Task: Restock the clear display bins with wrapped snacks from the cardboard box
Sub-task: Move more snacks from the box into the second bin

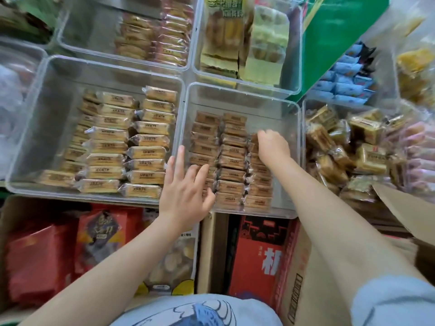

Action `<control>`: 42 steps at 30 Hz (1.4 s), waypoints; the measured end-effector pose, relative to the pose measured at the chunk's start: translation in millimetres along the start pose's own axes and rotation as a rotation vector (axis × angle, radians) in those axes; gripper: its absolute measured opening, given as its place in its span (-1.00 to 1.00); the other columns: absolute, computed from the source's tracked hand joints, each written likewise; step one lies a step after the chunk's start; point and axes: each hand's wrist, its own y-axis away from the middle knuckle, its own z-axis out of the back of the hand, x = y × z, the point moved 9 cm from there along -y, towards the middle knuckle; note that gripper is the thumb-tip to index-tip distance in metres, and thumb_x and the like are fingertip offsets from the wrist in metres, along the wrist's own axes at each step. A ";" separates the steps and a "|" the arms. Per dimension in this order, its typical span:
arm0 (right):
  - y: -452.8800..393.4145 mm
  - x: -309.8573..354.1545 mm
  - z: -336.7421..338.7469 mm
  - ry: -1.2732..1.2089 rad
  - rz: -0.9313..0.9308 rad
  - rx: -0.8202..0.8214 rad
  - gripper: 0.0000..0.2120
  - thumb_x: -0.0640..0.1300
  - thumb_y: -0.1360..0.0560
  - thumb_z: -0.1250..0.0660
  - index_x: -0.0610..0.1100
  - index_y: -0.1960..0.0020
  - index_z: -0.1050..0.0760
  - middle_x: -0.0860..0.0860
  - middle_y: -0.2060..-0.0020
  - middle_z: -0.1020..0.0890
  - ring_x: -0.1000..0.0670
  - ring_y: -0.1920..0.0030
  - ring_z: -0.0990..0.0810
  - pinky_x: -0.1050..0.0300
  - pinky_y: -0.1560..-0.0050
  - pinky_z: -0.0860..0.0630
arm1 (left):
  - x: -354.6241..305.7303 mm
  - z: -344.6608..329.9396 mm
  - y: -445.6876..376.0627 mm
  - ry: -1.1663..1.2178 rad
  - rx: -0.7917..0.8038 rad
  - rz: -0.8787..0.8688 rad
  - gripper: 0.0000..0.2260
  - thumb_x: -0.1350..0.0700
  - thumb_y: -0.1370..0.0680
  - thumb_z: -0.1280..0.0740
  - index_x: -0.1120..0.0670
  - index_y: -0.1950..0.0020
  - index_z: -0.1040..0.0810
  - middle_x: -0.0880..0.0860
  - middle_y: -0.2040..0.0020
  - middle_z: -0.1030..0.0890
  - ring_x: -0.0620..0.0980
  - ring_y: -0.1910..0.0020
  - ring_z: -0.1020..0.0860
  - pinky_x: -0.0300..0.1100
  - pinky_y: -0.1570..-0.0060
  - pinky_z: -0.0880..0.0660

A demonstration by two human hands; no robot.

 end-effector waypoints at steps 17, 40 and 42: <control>222.7 -54.5 90.8 -0.676 0.021 -0.254 -0.80 -0.19 -0.59 -0.21 -0.07 0.04 -0.62 0.11 0.26 -0.59 0.12 0.25 -0.52 0.22 0.28 -0.37 | -40.8 48.6 29.2 0.300 0.106 -0.032 -0.54 -0.07 -0.56 -0.30 0.08 -0.42 -0.47 0.20 -0.53 -0.32 0.23 -0.52 -0.25 0.17 -0.53 -0.11; 357.6 -205.0 -128.2 -0.576 -0.013 0.414 -0.66 -0.01 -0.65 -0.24 -0.14 -0.35 -0.49 -0.12 -0.20 -0.60 -0.08 -0.06 -0.61 0.16 0.14 -0.48 | -314.7 23.6 205.5 1.125 0.227 0.139 -0.49 -0.22 -0.50 -0.40 -0.27 -0.44 -0.40 -0.19 -0.35 -0.49 -0.19 -0.25 -0.53 0.01 -0.28 -0.54; 354.2 -193.8 -146.0 -0.530 0.054 0.454 -0.67 -0.09 -0.65 -0.23 -0.21 -0.34 -0.50 -0.17 -0.25 -0.58 -0.15 -0.20 -0.57 0.11 -0.03 -0.47 | -314.6 19.8 207.7 1.198 0.224 0.180 -0.55 -0.13 -0.52 -0.43 -0.29 -0.40 -0.45 -0.22 -0.27 -0.54 -0.20 -0.19 -0.58 -0.03 -0.24 -0.56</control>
